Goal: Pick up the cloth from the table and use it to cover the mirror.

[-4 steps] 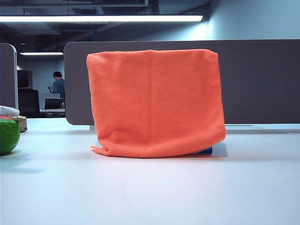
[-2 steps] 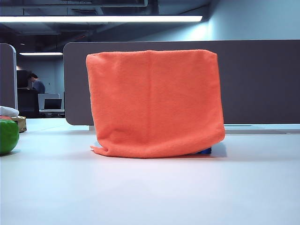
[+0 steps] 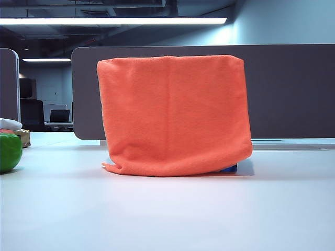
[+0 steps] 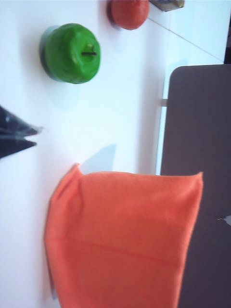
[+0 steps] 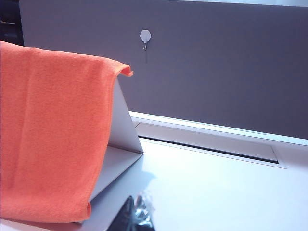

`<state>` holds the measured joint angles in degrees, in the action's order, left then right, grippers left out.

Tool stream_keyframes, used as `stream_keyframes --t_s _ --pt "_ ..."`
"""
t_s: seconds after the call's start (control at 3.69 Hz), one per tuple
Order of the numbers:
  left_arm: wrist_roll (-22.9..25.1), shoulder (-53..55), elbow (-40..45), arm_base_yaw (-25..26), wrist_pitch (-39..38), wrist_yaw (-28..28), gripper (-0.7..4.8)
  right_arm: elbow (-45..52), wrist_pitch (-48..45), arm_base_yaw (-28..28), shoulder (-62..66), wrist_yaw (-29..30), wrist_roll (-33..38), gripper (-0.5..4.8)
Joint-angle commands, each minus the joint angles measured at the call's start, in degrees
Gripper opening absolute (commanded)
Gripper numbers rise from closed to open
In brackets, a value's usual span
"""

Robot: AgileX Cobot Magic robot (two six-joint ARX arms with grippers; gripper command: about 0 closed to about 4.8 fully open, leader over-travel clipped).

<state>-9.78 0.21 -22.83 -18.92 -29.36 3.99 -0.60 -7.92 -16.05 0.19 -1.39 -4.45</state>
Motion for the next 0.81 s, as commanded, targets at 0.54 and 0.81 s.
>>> stream_keyframes --t_s 0.54,0.81 --pt "8.94 0.09 22.23 0.22 22.69 1.42 -0.06 0.28 1.03 4.17 -0.02 2.89 -1.81 -0.04" --pt "8.83 0.0 22.23 11.52 26.29 1.05 -0.06 0.31 0.42 14.93 0.0 12.02 -0.9 -0.04"
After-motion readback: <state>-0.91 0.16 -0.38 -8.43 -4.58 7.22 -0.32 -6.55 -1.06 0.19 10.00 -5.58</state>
